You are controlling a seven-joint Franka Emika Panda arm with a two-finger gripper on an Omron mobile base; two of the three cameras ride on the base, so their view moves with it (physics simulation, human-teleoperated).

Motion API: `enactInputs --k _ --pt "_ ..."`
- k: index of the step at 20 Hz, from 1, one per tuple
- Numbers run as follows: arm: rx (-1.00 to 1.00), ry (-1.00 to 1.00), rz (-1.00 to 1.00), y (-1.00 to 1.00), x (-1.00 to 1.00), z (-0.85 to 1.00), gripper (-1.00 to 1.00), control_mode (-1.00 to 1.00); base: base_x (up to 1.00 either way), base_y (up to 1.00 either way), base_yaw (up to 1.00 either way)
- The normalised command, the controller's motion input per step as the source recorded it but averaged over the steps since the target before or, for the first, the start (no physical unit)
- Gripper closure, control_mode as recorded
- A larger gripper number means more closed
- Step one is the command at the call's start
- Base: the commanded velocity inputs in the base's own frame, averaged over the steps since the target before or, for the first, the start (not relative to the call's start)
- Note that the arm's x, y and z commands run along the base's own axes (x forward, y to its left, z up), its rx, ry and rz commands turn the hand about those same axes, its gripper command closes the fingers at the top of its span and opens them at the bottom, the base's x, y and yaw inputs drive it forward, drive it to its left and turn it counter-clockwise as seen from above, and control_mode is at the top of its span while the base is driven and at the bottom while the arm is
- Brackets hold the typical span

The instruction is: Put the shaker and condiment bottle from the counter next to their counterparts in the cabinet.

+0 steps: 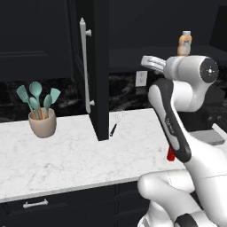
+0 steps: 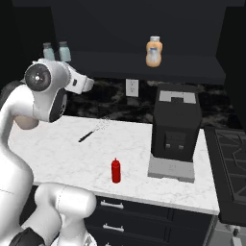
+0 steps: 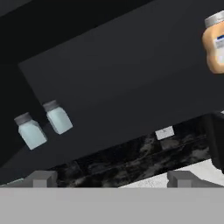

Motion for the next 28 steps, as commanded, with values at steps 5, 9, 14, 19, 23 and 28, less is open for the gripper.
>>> enactInputs --k 5,9,14,19,23,28 --pt "0.05 0.0 -0.17 -0.31 -1.0 0.0 -1.0 -1.0 0.0 0.0 0.0" --pt "0.0 0.0 -0.17 -0.07 -0.96 0.0 -1.0 -1.0 0.0 0.0 0.0" --pt "0.0 0.0 -0.18 0.0 -0.72 -0.21 -1.0 -1.0 0.0 0.0 0.0" --pt "-0.01 0.0 -0.13 -0.05 -0.49 -0.5 -1.0 -1.0 0.0 0.0 0.0" --pt "-0.06 0.0 -0.06 -0.05 -0.26 -0.72 -1.0 -1.0 0.0 0.0 0.0" --pt "-0.1 0.0 -0.02 -0.04 -0.11 -0.95 -1.0 -1.0 0.0 0.0 0.0"
